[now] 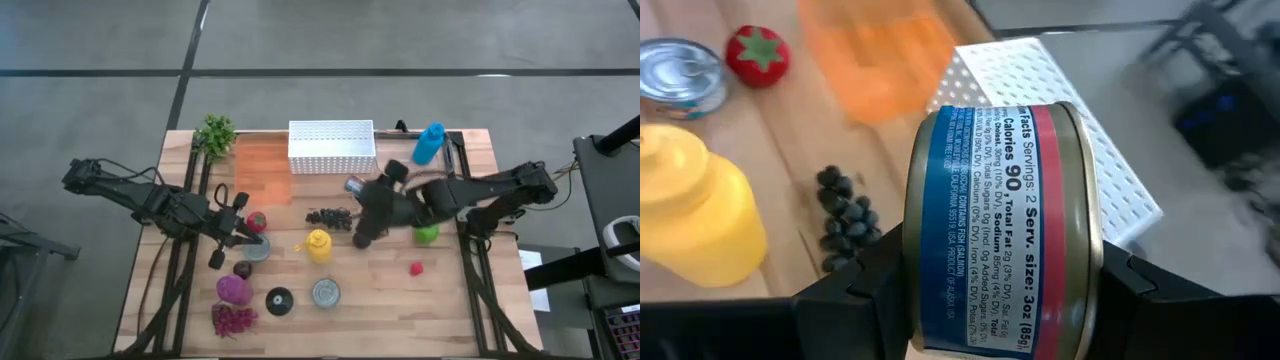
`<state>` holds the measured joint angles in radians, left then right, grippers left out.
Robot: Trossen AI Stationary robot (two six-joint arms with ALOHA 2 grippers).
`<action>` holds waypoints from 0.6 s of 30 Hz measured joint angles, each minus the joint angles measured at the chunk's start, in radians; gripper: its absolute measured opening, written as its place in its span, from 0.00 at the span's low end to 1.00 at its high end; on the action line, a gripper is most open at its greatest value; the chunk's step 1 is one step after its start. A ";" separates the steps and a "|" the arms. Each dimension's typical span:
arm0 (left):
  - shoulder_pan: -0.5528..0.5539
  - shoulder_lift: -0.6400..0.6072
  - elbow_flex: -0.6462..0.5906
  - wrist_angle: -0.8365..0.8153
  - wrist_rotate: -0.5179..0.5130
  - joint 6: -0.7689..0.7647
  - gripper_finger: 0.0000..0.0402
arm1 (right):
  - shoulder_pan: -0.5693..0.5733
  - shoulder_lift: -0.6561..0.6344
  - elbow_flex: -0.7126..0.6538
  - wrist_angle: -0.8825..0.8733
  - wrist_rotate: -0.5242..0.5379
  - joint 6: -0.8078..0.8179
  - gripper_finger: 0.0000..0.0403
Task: Pick & Place Food Item
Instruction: Put the blue-pink tuna can into the orange bin
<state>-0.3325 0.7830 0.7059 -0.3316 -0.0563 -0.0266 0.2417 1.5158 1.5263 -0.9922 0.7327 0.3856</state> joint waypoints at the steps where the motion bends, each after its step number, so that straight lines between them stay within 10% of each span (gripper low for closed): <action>1: 0.000 0.000 0.000 0.000 -0.023 0.000 0.06 | -0.028 0.000 -0.002 0.036 -0.041 -0.039 0.46; 18: 0.000 0.000 0.000 -0.002 -0.316 0.000 0.06 | -0.339 0.000 -0.075 0.223 -0.450 -0.302 0.46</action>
<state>-0.3321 0.7834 0.7059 -0.3332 -0.3724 -0.0265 -0.0971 1.5162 1.4515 -0.7691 0.2827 0.0837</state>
